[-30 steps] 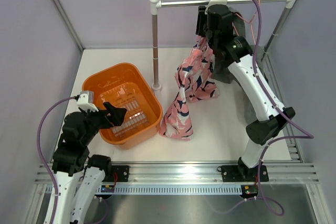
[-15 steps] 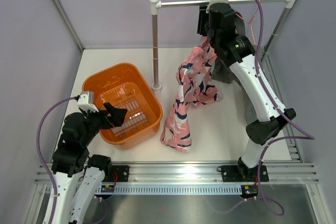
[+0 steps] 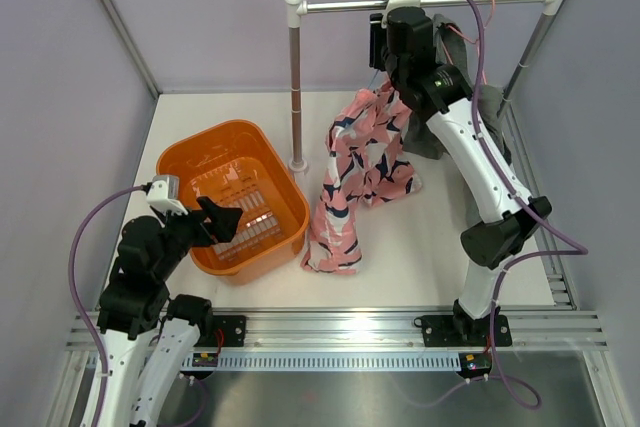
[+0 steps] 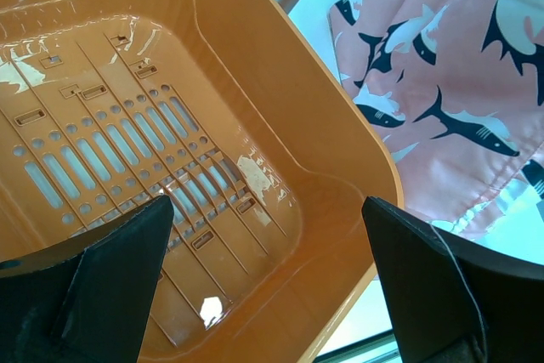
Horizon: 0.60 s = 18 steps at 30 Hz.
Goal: Remove the shorts from the hanger
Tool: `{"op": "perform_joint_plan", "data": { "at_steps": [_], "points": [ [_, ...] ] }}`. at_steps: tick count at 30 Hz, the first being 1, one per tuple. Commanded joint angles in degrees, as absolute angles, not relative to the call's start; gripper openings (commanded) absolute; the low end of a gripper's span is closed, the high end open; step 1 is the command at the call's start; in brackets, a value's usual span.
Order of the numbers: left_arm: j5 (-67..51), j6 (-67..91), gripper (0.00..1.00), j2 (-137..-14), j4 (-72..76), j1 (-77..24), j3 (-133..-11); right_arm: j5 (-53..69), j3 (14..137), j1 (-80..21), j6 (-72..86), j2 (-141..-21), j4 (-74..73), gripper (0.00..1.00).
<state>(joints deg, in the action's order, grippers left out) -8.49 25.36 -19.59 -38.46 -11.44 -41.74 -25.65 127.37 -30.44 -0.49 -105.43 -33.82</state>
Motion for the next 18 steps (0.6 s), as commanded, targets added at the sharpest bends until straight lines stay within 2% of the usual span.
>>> {"op": "perform_joint_plan", "data": {
  "at_steps": [1,7,10,14,15,18],
  "points": [
    [-7.82,25.66,0.99,-18.9,-36.04,-11.78,-41.92,-24.7,127.53,-31.03,-1.41,-105.12,-31.55,0.06],
    [-7.73,25.75,0.99,-18.81,-36.12,-11.87,-41.92,-24.7,124.46,-31.11,-0.35,-104.06,-30.76,0.09],
    [-7.65,25.75,0.99,-18.72,-36.12,-11.95,-41.92,-24.79,122.26,-31.11,-0.35,-103.54,-30.15,0.16],
    [-7.47,25.75,0.99,-18.63,-36.12,-12.22,-41.92,-25.13,121.29,-31.03,0.95,-102.4,-29.71,0.37],
    [-7.47,25.66,0.99,-18.55,-36.21,-12.22,-41.92,-25.22,121.29,-31.03,1.31,-102.13,-29.71,0.47],
    [-7.47,25.75,0.99,-18.55,-36.12,-12.3,-41.92,-25.57,121.38,-31.11,1.76,-101.17,-29.53,0.6]
  ]
}}
